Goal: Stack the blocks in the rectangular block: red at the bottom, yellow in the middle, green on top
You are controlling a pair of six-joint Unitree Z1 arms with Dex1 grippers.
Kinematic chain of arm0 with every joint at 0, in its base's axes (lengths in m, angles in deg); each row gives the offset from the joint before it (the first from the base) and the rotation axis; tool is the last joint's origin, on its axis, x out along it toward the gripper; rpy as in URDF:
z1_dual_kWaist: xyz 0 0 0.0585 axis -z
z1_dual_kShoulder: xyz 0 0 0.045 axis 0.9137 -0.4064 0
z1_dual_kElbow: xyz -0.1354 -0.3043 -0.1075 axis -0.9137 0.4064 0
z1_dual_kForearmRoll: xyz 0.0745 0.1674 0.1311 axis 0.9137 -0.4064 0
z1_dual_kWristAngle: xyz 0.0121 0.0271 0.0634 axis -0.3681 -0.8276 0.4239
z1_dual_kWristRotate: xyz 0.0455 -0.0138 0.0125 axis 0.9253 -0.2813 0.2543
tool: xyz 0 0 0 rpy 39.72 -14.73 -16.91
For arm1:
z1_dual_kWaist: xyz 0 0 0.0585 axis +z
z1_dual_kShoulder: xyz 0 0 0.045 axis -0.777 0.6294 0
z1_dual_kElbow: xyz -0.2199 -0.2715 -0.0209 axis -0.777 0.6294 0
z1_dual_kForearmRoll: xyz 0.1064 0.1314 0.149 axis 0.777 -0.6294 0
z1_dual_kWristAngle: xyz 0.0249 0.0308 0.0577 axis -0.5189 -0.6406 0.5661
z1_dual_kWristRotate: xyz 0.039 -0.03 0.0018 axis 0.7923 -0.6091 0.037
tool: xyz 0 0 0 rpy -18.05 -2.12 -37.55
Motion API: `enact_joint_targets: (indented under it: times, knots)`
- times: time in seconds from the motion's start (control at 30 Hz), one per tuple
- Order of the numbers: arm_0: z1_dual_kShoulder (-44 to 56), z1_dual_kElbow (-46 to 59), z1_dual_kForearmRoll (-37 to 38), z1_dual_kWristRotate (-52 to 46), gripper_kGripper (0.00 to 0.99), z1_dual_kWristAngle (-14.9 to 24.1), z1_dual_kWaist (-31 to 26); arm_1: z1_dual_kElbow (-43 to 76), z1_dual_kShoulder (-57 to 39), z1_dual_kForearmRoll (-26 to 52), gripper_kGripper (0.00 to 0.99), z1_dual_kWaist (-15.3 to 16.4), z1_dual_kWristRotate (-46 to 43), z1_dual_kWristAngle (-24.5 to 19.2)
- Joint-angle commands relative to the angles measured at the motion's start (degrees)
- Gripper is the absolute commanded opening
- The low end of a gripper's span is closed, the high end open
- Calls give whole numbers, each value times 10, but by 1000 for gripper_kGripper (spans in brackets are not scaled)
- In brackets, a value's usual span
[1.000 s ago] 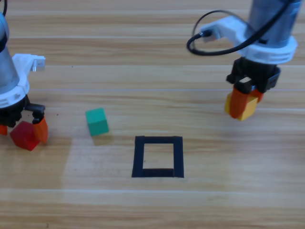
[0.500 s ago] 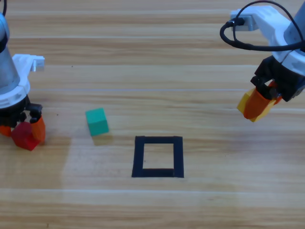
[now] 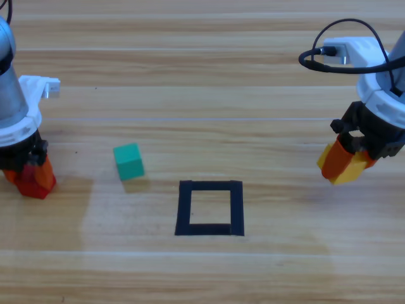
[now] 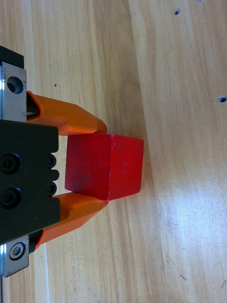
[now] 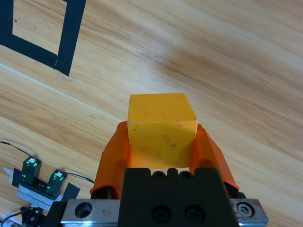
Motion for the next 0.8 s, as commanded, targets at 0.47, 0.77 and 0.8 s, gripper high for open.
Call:
enact_joint_targets:
  times: [0.47,0.77,0.8]
  knots:
    - [-6,-222,-164,-170,0,14,168,13,-49,6,6,44,104,-56]
    - [-79,-408,-280,-304,0,40,270,16,-50,4,6,45,112,-67]
    - [-87,-415,-280,-319,0,36,278,15,-49,4,6,45,115,-69]
